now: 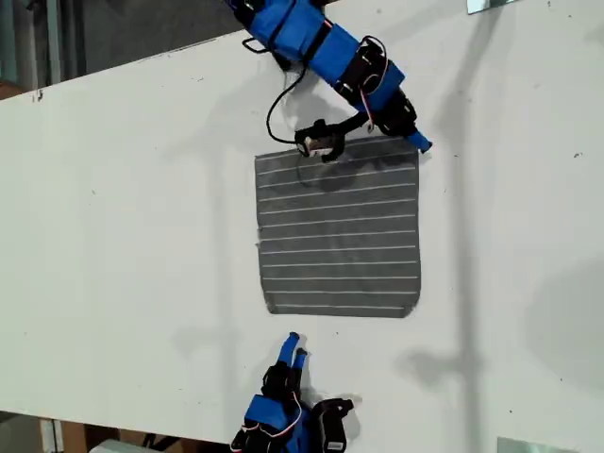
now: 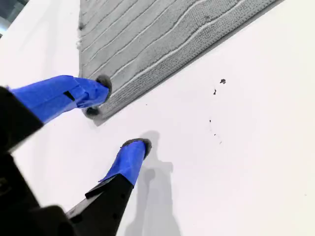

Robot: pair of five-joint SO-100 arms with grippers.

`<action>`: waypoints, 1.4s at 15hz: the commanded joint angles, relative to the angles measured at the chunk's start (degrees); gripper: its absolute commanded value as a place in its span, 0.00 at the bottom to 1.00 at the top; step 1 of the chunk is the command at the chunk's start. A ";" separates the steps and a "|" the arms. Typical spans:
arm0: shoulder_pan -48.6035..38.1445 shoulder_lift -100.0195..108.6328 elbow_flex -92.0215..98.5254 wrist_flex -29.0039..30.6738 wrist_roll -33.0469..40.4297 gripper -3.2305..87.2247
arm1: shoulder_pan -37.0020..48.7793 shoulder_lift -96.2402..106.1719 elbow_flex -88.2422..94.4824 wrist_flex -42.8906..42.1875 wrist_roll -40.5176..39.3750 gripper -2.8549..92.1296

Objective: Grasp corners of a square towel and fold twice.

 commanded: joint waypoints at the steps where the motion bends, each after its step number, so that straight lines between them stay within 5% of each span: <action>1: 0.44 0.18 0.44 -0.53 0.53 0.27 | 1.14 -1.58 -0.97 -3.08 -1.41 0.32; 7: 1.23 0.26 0.53 -0.53 0.00 0.27 | 4.22 -0.09 8.88 -10.20 -2.72 0.30; 12: 10.81 0.53 0.18 -2.81 -11.95 0.27 | 6.24 -3.16 15.47 -23.55 -2.90 0.03; 16: 13.71 0.53 -0.97 -3.78 -13.62 0.26 | 7.65 -2.11 14.68 -20.48 -5.10 0.03; 18: 13.89 0.53 -5.19 -4.66 -11.43 0.26 | 7.56 2.29 13.27 -10.90 -4.57 0.03; 21: 13.89 -16.87 -17.75 -13.62 -7.03 0.27 | 8.88 5.10 13.36 -6.50 -6.06 0.03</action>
